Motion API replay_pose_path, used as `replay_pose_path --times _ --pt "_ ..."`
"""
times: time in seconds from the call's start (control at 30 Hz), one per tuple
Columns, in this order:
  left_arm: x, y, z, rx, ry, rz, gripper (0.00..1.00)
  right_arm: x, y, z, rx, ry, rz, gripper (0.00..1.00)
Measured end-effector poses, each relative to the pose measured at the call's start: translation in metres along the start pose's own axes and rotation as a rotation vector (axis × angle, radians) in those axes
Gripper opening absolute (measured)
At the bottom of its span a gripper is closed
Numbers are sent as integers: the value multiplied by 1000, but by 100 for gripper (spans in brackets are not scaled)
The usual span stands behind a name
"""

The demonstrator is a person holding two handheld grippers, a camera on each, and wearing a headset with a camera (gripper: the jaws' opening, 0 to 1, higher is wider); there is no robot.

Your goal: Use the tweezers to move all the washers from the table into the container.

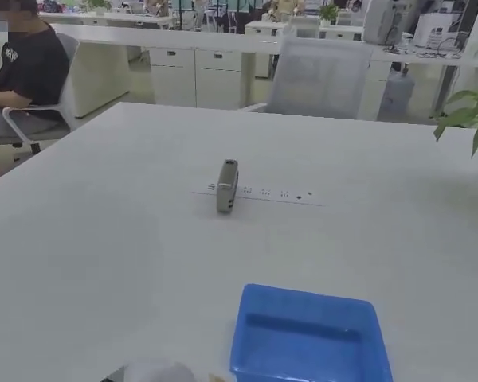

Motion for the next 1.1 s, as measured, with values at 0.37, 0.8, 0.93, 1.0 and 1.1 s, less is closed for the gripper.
replay_pose_path --times 0.37,0.8,0.93,1.0,1.1 --pt "4 -2 4 -18 6 91 0 4 -1 13 72 -47 -147 13" --pt "28 3 -35 -14 191 150 0 7 -7 28 123 -89 -277 14" --pt "36 7 -47 -3 249 135 0 11 -9 30 142 -64 -281 9" --pt "39 7 -53 1 271 126 0 13 -10 31 158 -53 -289 7" --pt "45 7 -59 9 285 138 0 17 -14 33 177 -42 -292 7"
Point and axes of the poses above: the centre of the closed fingertips' face, and the gripper's own axes: z roughly forward along the fingers, y roughly to its right, x roughly out of its top, the point moved 10 cm from there along -z, roughly backward along the fingers, and after that the axes turned 10 degrees about z, right-handed, at the moved point
